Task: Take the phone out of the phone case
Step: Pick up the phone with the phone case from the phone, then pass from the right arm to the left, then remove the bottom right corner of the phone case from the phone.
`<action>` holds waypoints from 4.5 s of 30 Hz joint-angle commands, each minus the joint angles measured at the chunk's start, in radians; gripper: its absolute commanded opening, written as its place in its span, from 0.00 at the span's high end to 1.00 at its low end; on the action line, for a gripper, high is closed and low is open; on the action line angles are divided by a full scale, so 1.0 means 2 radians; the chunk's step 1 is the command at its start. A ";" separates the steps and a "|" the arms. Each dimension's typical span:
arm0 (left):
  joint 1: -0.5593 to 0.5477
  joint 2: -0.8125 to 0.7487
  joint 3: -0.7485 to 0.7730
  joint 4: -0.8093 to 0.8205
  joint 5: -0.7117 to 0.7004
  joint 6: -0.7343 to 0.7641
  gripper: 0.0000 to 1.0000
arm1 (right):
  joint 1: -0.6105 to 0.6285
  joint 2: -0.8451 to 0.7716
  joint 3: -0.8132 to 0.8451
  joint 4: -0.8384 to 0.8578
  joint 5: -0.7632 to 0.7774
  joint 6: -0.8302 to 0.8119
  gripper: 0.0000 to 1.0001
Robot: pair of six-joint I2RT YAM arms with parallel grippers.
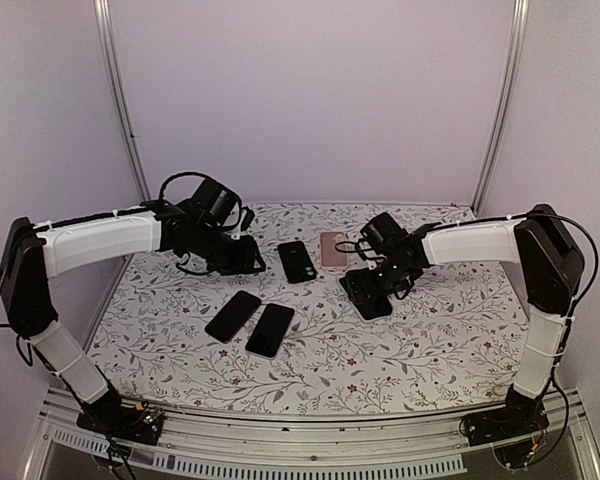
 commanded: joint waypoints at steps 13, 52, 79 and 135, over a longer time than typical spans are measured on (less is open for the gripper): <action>0.006 0.002 0.007 0.016 0.001 -0.004 0.64 | 0.016 0.000 0.013 -0.036 0.072 0.015 0.07; 0.008 0.015 0.011 0.077 0.075 -0.048 0.62 | 0.032 -0.074 0.006 -0.007 0.058 -0.009 0.62; 0.005 0.063 0.020 0.215 0.150 -0.157 0.61 | 0.143 -0.063 0.114 0.033 0.062 -0.003 0.64; 0.065 -0.043 -0.132 0.796 0.378 -0.311 1.00 | -0.035 -0.226 -0.132 0.292 -0.292 0.110 0.05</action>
